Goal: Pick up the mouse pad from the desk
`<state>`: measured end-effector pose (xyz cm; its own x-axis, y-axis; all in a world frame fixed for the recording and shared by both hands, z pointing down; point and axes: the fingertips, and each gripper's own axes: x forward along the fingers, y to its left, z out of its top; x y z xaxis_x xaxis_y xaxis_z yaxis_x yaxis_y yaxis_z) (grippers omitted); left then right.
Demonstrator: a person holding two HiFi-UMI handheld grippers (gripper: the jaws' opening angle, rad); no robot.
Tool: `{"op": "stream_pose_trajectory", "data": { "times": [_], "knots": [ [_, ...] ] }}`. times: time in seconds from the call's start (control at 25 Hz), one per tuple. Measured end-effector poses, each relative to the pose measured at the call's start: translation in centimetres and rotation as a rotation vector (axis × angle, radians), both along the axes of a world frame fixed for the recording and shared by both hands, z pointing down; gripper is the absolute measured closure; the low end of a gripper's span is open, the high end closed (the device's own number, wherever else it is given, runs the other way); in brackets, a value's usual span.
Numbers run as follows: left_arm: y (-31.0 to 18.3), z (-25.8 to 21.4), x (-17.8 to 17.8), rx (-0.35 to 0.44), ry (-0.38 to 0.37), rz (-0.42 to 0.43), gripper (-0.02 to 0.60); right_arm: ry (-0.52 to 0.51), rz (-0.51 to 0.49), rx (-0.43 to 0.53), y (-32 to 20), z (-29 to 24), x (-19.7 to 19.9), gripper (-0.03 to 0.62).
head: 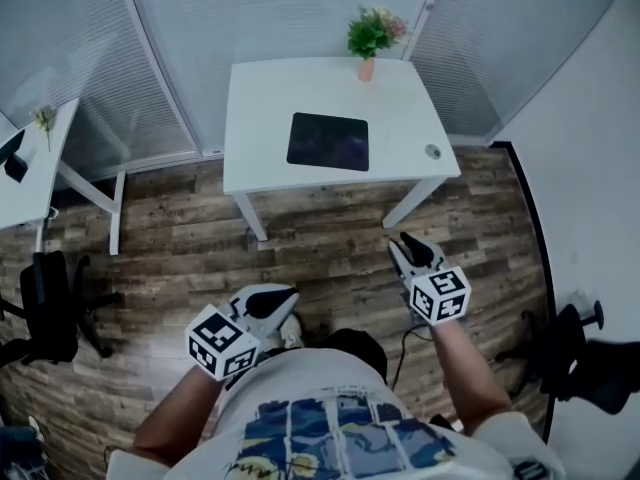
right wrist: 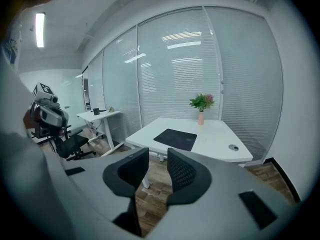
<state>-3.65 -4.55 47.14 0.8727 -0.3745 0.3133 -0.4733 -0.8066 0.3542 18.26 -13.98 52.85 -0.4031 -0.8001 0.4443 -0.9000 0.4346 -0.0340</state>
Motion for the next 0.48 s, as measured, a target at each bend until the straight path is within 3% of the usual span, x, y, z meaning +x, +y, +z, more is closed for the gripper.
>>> {"op": "stream_pose_trajectory", "data": {
  "times": [0.28,0.48],
  "knots": [
    [-5.2,0.1,0.7,-0.016,0.001,-0.026,0.580,0.016,0.001,-0.008,-7.9,1.1,2.0,0.479],
    [-10.4,0.1,1.6,-0.028,-0.019,-0.089,0.580,0.025,-0.020,-0.025,-14.7,3.2,4.0,0.479]
  ]
}}
